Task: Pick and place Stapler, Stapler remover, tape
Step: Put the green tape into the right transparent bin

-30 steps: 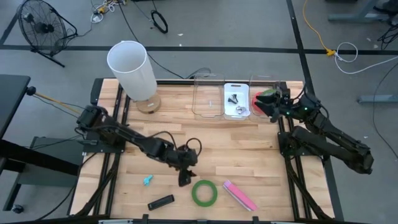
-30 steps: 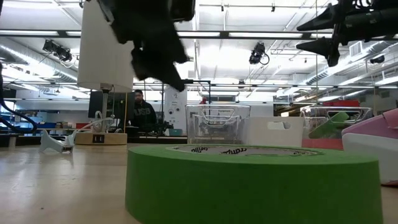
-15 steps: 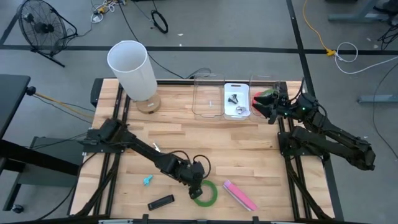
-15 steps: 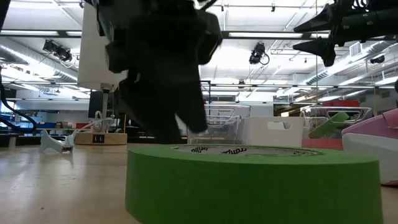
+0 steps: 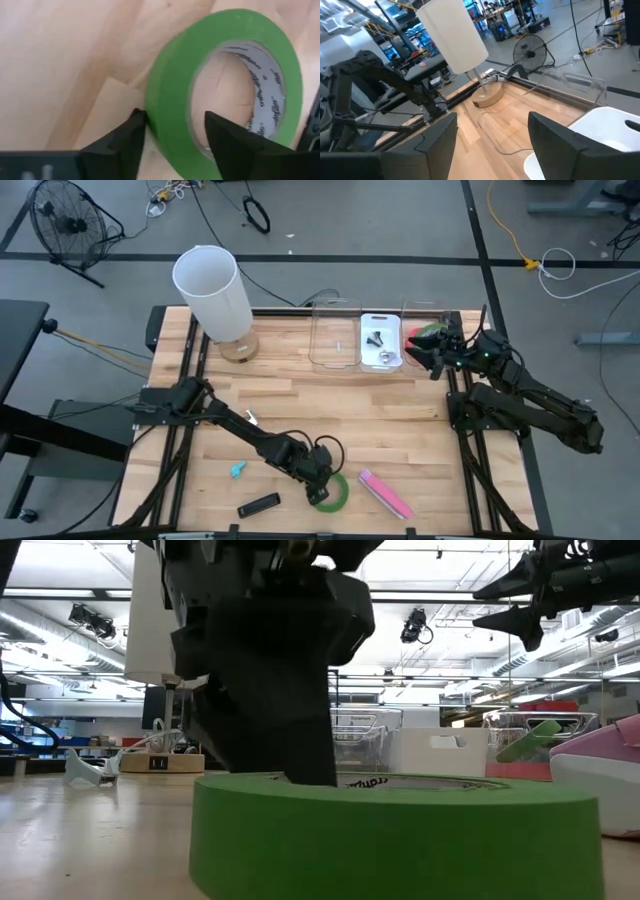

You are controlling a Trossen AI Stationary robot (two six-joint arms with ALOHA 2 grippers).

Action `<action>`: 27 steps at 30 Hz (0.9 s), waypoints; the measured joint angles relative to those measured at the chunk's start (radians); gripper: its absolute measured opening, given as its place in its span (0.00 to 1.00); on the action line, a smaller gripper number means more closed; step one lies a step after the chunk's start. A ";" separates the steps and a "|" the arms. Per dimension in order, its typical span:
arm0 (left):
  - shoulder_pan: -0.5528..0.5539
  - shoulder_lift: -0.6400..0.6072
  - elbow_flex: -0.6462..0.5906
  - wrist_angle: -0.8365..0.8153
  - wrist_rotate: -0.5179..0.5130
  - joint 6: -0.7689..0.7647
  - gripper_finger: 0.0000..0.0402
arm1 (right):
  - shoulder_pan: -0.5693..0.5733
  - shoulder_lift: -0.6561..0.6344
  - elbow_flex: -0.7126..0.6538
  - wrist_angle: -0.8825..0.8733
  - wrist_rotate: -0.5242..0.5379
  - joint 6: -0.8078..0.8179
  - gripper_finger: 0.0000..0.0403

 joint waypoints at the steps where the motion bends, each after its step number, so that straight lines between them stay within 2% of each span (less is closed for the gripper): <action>1: 0.004 -0.001 -0.001 -0.004 -0.004 -0.002 0.46 | 0.000 0.000 0.000 -0.005 0.001 0.000 0.60; 4: 0.017 -0.006 0.007 -0.029 0.000 0.033 0.24 | 0.000 0.000 0.000 -0.010 0.006 0.000 0.60; 5: 0.022 -0.006 0.012 -0.035 -0.003 0.055 0.21 | 0.000 0.000 0.000 -0.013 0.006 0.000 0.60; 9: 0.047 -0.001 0.047 -0.084 -0.029 0.136 0.21 | 0.001 0.000 0.000 -0.021 0.006 0.001 0.60; 12: 0.069 0.001 0.116 -0.214 -0.098 0.191 0.21 | 0.001 0.000 0.000 -0.027 0.001 0.002 0.60; 17: 0.086 0.001 0.310 -0.543 -0.328 0.289 0.21 | 0.002 0.000 0.000 -0.036 -0.016 0.013 0.60; 21: 0.096 -0.001 0.487 -0.719 -0.541 0.390 0.21 | 0.002 0.000 0.000 -0.036 -0.061 0.045 0.60; 27: 0.125 -0.003 0.715 -0.784 -0.896 0.653 0.21 | 0.002 0.000 0.000 -0.036 -0.145 0.065 0.60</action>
